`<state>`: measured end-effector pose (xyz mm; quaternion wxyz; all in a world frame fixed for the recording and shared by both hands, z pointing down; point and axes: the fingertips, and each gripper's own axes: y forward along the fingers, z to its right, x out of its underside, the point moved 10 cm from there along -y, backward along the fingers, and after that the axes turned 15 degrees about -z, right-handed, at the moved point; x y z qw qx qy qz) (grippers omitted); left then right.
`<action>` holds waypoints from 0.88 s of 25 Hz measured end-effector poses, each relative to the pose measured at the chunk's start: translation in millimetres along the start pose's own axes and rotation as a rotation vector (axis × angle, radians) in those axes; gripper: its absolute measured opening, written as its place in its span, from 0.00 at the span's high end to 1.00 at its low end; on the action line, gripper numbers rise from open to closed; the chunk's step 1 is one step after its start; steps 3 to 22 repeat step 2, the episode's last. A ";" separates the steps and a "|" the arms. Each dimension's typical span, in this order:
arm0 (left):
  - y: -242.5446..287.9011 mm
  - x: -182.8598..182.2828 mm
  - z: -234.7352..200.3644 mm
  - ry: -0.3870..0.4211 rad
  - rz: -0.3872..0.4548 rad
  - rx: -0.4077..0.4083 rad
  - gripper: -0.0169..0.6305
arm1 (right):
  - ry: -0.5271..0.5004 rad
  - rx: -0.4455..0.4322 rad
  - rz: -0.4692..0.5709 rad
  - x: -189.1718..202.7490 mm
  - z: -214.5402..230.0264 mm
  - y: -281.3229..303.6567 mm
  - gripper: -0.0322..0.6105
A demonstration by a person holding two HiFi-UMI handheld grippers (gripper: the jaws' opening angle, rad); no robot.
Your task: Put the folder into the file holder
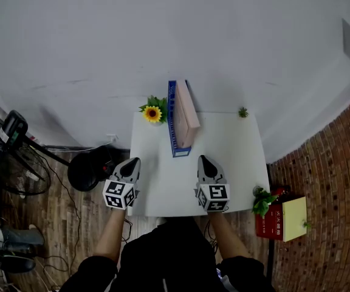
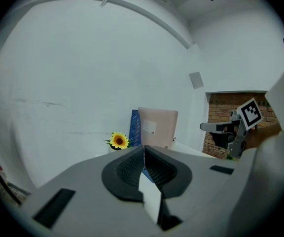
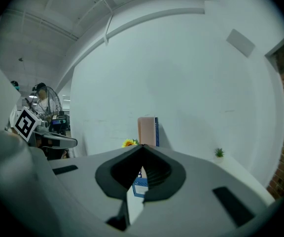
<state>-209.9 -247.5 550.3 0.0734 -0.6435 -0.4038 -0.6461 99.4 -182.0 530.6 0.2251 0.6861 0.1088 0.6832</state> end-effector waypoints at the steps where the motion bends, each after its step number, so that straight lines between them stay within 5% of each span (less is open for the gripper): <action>1: 0.3 1.0 0.5 -0.001 -0.002 0.001 0.93 | 0.000 -0.001 -0.005 1.3 0.0 0.0 0.94; 22: 0.5 2.0 1.0 -0.003 -0.005 0.001 0.93 | 0.000 -0.001 -0.010 2.7 0.0 0.0 0.94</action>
